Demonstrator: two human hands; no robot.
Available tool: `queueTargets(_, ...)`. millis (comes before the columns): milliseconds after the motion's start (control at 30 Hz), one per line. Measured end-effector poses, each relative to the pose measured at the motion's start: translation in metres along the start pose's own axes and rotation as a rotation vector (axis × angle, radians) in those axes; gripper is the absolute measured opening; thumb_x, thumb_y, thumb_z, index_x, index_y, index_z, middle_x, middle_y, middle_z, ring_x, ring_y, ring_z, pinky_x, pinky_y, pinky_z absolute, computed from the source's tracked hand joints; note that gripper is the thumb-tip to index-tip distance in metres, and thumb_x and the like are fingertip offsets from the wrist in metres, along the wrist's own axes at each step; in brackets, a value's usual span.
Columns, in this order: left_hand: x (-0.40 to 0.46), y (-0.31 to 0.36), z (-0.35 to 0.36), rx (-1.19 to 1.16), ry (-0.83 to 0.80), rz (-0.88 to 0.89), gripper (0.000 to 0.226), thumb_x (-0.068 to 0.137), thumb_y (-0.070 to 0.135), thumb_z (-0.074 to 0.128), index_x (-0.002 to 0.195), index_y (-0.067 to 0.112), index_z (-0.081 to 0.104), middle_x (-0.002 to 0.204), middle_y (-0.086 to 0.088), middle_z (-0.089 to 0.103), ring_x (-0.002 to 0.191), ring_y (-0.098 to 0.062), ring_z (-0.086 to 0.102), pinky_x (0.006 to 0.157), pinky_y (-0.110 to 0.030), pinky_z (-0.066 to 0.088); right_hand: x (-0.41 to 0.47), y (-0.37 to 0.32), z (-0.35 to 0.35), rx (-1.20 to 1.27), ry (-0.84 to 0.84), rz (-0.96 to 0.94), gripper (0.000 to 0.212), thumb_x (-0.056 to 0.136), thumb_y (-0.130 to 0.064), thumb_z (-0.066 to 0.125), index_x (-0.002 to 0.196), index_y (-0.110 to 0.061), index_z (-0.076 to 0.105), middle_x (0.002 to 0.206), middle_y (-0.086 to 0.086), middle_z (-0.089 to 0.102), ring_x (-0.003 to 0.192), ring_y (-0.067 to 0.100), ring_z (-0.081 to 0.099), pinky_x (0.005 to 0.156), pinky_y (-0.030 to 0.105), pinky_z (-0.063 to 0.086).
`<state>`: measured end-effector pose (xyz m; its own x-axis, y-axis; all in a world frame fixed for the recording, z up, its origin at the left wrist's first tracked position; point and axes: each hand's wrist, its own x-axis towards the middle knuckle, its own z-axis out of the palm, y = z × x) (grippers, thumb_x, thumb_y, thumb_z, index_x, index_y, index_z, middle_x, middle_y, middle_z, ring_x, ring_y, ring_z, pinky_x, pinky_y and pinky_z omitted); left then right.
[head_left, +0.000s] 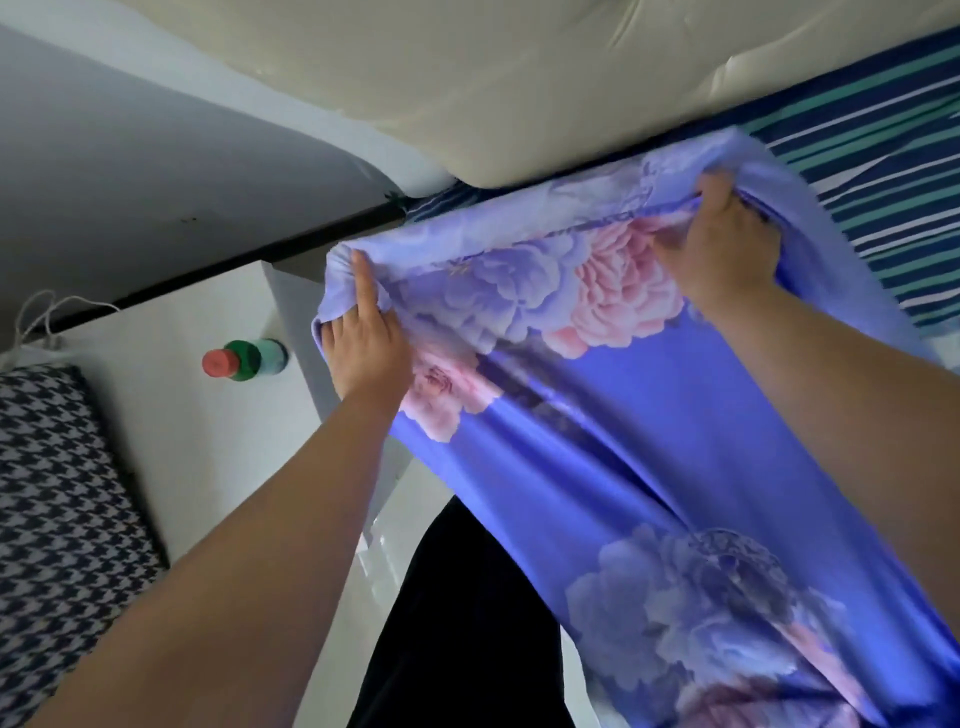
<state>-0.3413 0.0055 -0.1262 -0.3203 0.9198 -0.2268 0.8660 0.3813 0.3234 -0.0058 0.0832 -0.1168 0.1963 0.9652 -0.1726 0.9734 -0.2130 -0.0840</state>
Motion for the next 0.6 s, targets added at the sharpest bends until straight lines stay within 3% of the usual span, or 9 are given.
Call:
queueTargets(133,0.047,0.001,-0.012,0.136,0.097,0.071,0.063,0.095,0.021,0.036,0.153,0.021,0.010,0.126,-0.016,0.059,0.114,-0.039,0.050,0.109,-0.043,0.021,0.034,-0.007,-0.011,0.016,0.121,-0.031,0.071,0.084,-0.036,0.060,0.142,-0.007,0.029,0.120,0.021,0.060,0.110,0.040,0.057,0.086,0.047,0.043)
queueTargets(333,0.071,-0.008,0.017,0.208,-0.173,0.232,0.079,0.093,0.044,0.049,0.153,0.020,0.004,0.154,-0.009,0.030,0.137,-0.035,0.031,0.116,-0.041,0.011,0.049,-0.010,0.012,0.170,0.102,0.165,0.064,0.082,-0.022,0.048,0.141,-0.011,0.028,0.126,0.018,0.055,0.116,0.041,0.051,0.094,0.044,0.038)
queueTargets(500,0.093,-0.008,0.036,0.183,-0.272,0.274,0.071,0.096,0.044,0.042,0.153,0.018,0.009,0.147,-0.017,0.038,0.133,-0.038,0.034,0.113,-0.041,0.016,0.075,-0.006,0.036,0.278,-0.022,0.284,0.073,0.087,-0.035,0.048,0.147,-0.007,0.018,0.141,0.019,0.044,0.127,0.037,0.044,0.103,0.043,0.037)
queueTargets(600,0.107,-0.007,0.046,0.169,-0.368,0.217,0.067,0.099,0.044,0.037,0.153,0.018,0.009,0.144,-0.019,0.040,0.133,-0.037,0.036,0.110,-0.043,0.020,0.092,-0.001,0.046,0.274,-0.065,0.205,0.069,0.084,-0.040,0.048,0.142,-0.009,0.029,0.134,0.017,0.049,0.121,0.036,0.049,0.096,0.042,0.039)
